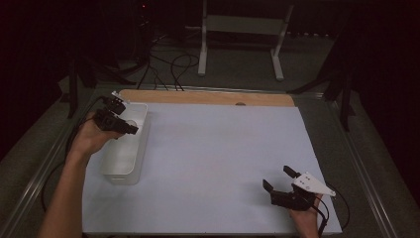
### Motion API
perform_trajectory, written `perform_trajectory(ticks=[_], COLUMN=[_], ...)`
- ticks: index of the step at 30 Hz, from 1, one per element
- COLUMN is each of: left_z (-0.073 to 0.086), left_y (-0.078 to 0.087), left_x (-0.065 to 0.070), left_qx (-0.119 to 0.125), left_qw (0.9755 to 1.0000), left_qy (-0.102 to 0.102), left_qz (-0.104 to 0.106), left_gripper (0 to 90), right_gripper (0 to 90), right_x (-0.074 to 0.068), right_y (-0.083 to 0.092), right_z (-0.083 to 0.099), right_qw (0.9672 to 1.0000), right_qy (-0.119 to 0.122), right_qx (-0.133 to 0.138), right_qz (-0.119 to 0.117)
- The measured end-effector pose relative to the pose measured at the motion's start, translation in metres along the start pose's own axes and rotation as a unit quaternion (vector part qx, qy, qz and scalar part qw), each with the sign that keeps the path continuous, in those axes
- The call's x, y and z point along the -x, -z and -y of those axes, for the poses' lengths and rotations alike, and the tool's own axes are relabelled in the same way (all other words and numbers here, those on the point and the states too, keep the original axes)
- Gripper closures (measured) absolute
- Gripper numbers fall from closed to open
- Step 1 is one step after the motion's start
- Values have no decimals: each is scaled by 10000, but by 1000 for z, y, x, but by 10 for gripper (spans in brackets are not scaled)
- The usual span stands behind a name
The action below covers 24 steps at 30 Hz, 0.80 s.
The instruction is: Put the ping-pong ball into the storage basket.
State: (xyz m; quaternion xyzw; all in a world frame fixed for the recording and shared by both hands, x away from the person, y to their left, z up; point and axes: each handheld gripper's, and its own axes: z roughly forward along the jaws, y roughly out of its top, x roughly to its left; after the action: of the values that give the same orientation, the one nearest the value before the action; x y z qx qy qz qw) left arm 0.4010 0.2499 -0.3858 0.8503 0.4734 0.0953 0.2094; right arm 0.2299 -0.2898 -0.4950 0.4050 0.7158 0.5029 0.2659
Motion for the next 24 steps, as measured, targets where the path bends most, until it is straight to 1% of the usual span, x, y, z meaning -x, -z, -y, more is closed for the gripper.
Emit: perform_trajectory(ticks=[2, 4, 6, 8, 9, 10, 13, 15, 16, 18, 20, 22, 24], left_z=[5, 10, 15, 20, 22, 25, 35, 43, 47, 55, 63, 71, 79], left_y=[-4, -6, -7, -8, -9, -9, -10, -10, -9, -8, -7, -6, -7], left_x=[-1, -1, 0, 1, 1, 2, 5, 9, 12, 16, 22, 28, 34], left_qx=[-10, 11, 105, 173, 182, 211, 366, 542, 652, 836, 1010, 1151, 1312], left_qw=[10000, 9999, 9996, 9990, 9988, 9988, 9985, 9981, 9975, 9964, 9948, 9933, 9914], left_qy=[45, 104, 163, 183, 196, 174, 170, 135, 154, 109, 98, 28, 28], left_qz=[0, -56, -194, -370, -400, -415, -375, -269, -229, -131, -100, -116, -26], left_gripper=[508, 498, 399, 265, 206, 165, 80, 45, 29, 19, 15, 14, 13], right_gripper=[77, 77, 77, 77, 77, 77, 77, 77, 77, 77, 77, 77, 77], right_x=[0, 0, 0, 0, 0, -1, -1, 0, 0, 0, -1, -1, -2], right_y=[0, 0, 0, 0, 0, 0, 1, 1, 1, 1, 1, 0, 0], right_z=[0, 0, 0, 0, 0, 0, 0, 0, 0, 0, 0, 0, -1], right_qw=[10000, 10000, 10000, 10000, 10000, 10000, 10000, 10000, 10000, 10000, 10000, 10000, 10000], right_qy=[4, 6, -2, 4, 3, 3, 4, -1, -3, -16, -9, -2, 3], right_qx=[-3, -3, 1, 1, -2, -3, 3, 8, 8, 8, 5, -1, 10], right_qz=[6, 8, 6, 11, 14, 13, 16, 10, 9, 5, 2, 2, -9])
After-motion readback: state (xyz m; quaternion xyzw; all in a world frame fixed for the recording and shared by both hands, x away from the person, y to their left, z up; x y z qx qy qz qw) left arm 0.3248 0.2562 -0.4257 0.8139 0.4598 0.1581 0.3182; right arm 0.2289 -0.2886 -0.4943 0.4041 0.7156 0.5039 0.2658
